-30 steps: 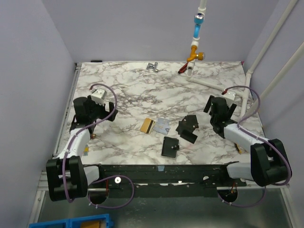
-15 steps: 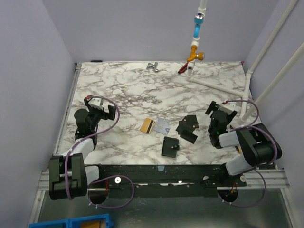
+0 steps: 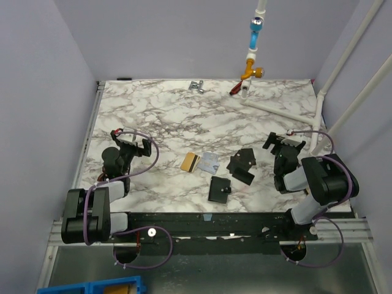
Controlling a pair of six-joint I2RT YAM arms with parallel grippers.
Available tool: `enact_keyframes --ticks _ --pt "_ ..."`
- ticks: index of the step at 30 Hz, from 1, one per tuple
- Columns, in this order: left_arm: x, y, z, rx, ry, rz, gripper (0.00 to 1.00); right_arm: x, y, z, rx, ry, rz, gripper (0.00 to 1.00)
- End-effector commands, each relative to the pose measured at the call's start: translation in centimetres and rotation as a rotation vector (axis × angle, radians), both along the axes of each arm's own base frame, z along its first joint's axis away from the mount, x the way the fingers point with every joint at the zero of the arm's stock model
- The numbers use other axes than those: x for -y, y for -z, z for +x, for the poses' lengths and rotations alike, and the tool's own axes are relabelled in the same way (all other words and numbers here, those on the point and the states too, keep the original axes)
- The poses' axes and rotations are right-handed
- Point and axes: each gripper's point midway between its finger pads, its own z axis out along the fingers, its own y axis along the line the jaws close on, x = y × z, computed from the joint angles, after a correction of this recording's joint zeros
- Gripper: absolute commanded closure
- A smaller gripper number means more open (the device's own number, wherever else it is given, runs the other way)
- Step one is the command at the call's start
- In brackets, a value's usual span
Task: Put the credit cards into the card holder
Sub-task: Reset both arms
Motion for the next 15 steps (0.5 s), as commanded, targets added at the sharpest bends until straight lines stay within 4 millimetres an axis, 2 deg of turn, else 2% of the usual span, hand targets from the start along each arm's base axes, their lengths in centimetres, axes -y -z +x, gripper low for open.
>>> enact_keyframes --ticks 1,6,11,15 --pt "-0.3 -1.4 0.1 0.083 -0.032 0.022 0.01 -0.5 -0.5 1.0 0.027 -0.067 0.033 0.00" --pt "-1.3 -1.3 0.2 0.071 -0.099 -0.010 0.01 -0.5 -0.8 0.9 0.041 -0.067 0.029 0.00" --pt "-3.7 -1.2 1.0 0.038 -0.248 -0.067 0.01 -0.5 -0.9 0.9 0.042 -0.068 0.029 0.00" --pt "-3.6 -1.2 1.1 0.034 -0.249 -0.060 0.01 -0.5 -0.8 0.9 0.040 -0.068 0.029 0.00"
